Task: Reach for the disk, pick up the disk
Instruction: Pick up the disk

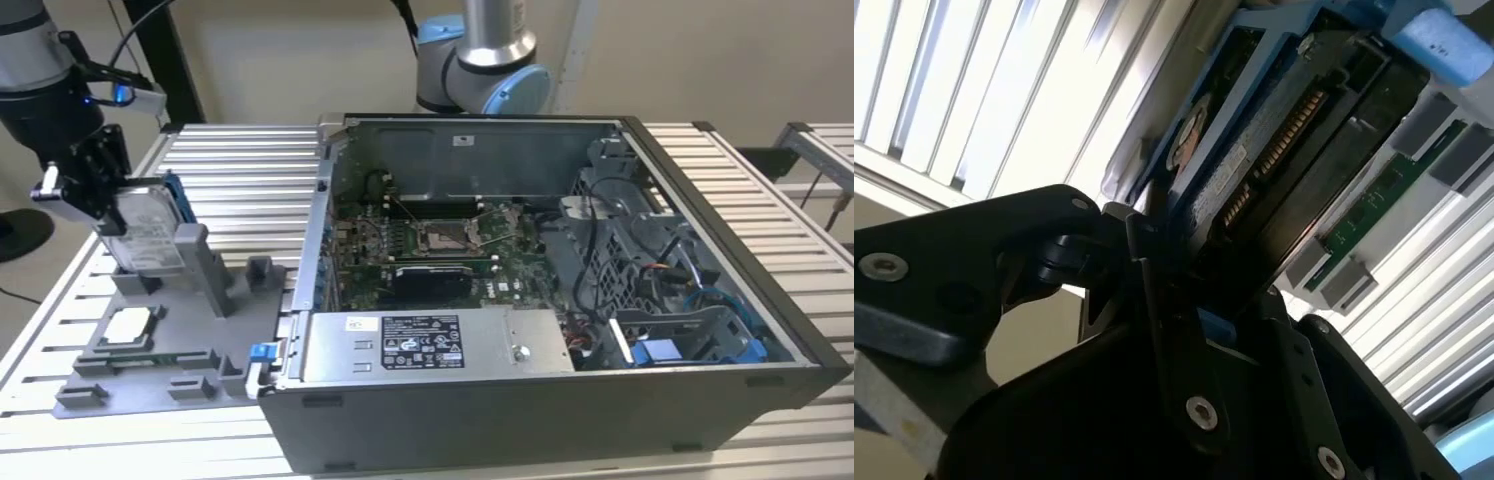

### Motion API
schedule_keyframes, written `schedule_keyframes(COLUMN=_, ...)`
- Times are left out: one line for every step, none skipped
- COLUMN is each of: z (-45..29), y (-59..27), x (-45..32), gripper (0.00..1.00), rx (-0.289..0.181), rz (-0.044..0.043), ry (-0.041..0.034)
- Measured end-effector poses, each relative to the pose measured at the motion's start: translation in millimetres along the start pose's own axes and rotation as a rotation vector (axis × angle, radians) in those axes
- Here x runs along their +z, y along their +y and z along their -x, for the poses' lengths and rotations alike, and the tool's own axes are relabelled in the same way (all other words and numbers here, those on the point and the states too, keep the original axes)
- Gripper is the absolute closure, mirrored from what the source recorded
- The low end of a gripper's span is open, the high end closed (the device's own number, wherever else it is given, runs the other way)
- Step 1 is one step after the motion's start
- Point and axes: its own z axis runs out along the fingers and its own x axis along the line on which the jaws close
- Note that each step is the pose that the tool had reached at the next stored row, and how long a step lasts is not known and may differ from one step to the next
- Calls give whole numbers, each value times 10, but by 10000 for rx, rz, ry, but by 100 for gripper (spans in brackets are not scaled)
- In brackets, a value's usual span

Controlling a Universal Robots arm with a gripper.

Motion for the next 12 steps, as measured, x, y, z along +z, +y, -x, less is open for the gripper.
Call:
schedule_keyframes(z=0, y=-1, x=-22, gripper=100, rx=0, rz=0, ry=0)
schedule_keyframes(z=0, y=-1, x=-43, gripper=100, rx=0, rz=0, ry=0)
schedule_keyframes(z=0, y=-1, x=-65, gripper=100, rx=0, rz=1, ry=1)
schedule_keyframes(z=0, y=-1, x=-87, gripper=100, rx=0, rz=0, ry=0)
schedule_keyframes(z=0, y=-2, x=-107, gripper=100, rx=0, rz=0, ry=0)
schedule_keyframes(z=0, y=-2, x=-129, gripper=100, rx=-1, rz=-1, ry=0)
schedule_keyframes(z=0, y=-3, x=-157, gripper=100, rx=-1, rz=0, ry=0)
schedule_keyframes(z=0, y=-3, x=-184, gripper=100, rx=-1, rz=1, ry=0)
schedule_keyframes(z=0, y=-3, x=-212, gripper=100, rx=-1, rz=0, ry=0)
schedule_keyframes(z=0, y=-4, x=-239, gripper=100, rx=-1, rz=0, ry=0)
schedule_keyframes(z=0, y=-4, x=-262, gripper=100, rx=-1, rz=-1, ry=0)
schedule_keyframes(z=0, y=-4, x=-284, gripper=100, rx=-1, rz=0, ry=0)
